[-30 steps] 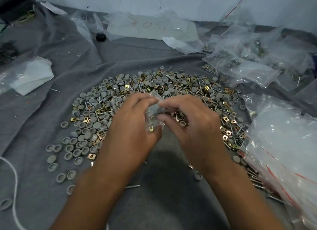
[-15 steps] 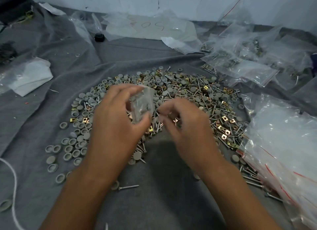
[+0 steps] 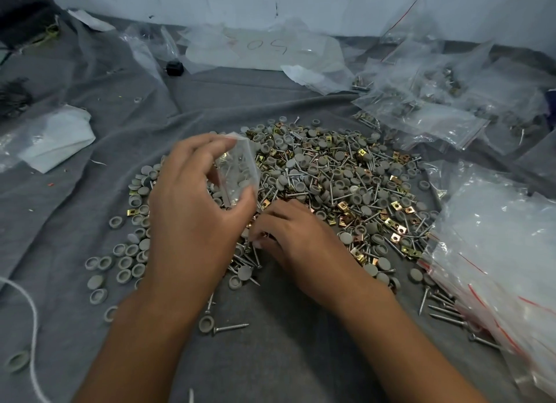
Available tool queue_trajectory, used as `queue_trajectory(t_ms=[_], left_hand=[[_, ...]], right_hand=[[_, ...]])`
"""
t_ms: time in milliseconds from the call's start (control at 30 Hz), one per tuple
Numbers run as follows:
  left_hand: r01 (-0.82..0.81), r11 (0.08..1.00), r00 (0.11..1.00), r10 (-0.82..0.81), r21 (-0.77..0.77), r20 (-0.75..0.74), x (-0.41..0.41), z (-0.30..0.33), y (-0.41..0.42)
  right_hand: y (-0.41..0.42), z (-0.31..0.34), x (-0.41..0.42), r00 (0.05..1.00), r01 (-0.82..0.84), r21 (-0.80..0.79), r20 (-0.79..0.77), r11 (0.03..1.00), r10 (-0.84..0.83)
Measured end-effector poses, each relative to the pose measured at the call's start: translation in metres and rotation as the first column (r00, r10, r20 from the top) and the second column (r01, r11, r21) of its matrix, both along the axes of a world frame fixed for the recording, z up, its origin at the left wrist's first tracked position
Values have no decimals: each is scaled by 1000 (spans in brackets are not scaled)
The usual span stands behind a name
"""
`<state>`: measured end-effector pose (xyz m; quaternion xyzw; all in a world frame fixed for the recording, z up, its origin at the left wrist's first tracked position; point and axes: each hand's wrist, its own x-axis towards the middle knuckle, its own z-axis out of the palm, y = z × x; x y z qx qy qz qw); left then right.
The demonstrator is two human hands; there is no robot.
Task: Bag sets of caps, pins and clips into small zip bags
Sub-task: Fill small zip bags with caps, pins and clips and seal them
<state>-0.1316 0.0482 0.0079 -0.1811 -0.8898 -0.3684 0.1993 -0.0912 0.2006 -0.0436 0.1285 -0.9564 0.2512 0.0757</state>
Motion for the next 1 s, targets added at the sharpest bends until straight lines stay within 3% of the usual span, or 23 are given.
queue_trajectory(t_ms=[200, 367, 500, 867, 1000], left_hand=[[-1, 1000, 1000, 1, 6, 3, -2, 0, -2], [2, 1000, 1000, -2, -7, 3, -2, 0, -2], [22, 999, 1000, -22, -27, -4, -1, 0, 0], [59, 998, 998, -59, -38, 2, -2, -2, 2], [45, 998, 999, -44, -47, 9, -2, -2, 0]], right_hand=[[1, 0, 3, 998, -16, 23, 62, 1000, 15], [-2, -1, 0, 998, -7, -116, 54, 993, 14], [-13, -6, -3, 999, -1, -12, 48, 1000, 2], [-12, -7, -1, 1000, -17, 58, 22, 998, 16], [-5, -5, -1, 999, 2, -108, 40, 994, 2]])
